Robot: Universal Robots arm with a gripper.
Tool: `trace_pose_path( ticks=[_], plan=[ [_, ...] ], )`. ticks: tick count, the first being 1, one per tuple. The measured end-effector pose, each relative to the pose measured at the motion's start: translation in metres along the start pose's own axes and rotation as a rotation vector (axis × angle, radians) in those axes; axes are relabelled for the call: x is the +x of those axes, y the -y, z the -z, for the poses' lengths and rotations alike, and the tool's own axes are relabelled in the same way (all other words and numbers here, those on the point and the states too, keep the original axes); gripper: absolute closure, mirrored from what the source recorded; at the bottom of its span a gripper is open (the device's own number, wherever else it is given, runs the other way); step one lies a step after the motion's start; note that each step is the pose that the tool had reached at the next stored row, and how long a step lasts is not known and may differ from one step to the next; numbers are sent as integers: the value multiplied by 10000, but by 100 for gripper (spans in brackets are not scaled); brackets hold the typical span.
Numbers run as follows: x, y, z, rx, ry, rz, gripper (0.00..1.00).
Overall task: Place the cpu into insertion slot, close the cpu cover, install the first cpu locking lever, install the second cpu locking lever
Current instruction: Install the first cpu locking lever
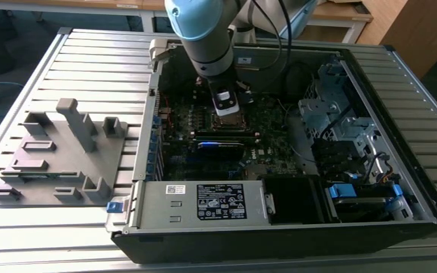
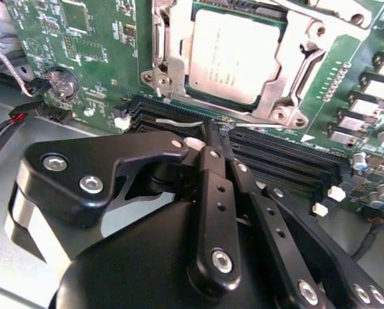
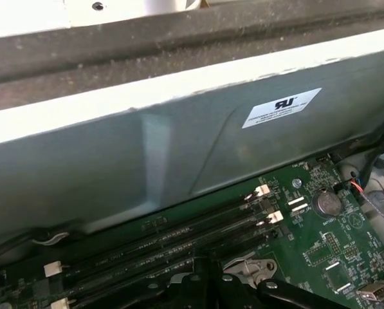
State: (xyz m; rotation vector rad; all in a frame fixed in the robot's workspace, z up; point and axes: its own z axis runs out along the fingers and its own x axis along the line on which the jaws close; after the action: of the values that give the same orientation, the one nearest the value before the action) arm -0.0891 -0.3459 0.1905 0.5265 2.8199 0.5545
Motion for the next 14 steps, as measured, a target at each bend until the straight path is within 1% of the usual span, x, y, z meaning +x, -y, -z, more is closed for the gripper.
trace_pose_path(
  ticks=[3,7,10,14],
  plan=[
    [-5,-19,-17,72,23,24,90],
    [-19,-45,-40,144,49,45,90],
    [-33,-52,-48,165,55,51,90],
    [-33,-52,-47,179,58,55,90]
  ],
)
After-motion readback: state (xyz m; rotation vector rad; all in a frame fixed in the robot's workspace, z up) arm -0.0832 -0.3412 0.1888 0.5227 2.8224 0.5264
